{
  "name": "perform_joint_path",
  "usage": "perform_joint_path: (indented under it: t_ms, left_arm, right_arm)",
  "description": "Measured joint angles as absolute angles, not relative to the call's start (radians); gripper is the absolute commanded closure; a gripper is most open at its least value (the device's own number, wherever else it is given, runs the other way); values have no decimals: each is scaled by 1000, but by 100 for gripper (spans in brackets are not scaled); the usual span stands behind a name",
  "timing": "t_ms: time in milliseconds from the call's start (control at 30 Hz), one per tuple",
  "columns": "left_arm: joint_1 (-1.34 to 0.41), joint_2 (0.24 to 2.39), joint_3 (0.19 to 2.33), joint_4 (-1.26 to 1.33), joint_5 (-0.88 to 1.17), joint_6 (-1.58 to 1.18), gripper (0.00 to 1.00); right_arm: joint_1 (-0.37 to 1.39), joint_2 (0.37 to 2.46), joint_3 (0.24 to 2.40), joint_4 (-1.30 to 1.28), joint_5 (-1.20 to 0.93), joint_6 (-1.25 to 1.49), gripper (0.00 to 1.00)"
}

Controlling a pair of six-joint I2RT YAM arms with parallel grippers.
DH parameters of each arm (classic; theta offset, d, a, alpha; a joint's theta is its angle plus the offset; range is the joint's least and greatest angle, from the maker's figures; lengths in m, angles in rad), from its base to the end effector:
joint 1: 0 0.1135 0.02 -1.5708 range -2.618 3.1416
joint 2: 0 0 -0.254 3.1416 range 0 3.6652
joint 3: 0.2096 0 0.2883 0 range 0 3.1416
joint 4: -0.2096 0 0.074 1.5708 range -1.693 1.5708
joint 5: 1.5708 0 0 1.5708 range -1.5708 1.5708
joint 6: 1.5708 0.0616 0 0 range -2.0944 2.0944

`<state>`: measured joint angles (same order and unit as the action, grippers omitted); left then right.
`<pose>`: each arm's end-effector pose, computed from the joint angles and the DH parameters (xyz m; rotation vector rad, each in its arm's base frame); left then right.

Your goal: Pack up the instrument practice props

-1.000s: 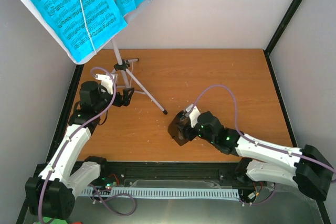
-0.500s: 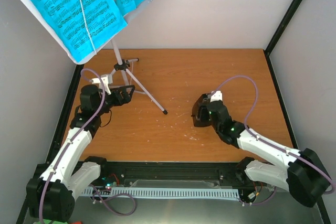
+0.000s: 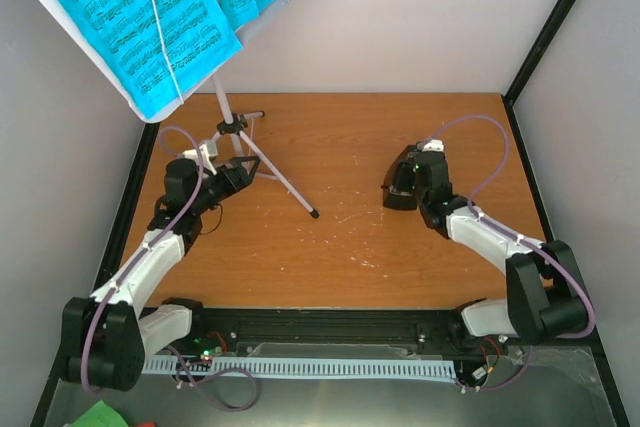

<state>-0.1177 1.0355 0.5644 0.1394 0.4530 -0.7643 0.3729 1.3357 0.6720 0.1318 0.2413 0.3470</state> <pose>0.2861 -0.0610 0.2153 -0.3198 1.9770 -1.0135 0.3176 0.1084 0.1662 0.1176 2.0876 0.1834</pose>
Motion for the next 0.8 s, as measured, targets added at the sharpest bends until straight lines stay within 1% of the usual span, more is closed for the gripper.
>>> perform_joint_path:
  t_ms: [100,167,233,433,800]
  left_arm:
    - [-121,1095,564,196,452,-789,21]
    - [-128,1129,564,217,441,-796,25]
    - [-140,1151,564,231,424,-797,28]
    - [-211,1224,587,265,351,-762,38]
    - [-244,1347,647,295,270,-725,51]
  right_arm:
    - [332,1362,695,131,199,343,7]
    - [323,1364,700,128,178,337,1]
    - [319,1362,708,118,157,330,0]
    - [316,1306,731,66,120,326,0]
    - [314,1150,773,-50,89,353,0]
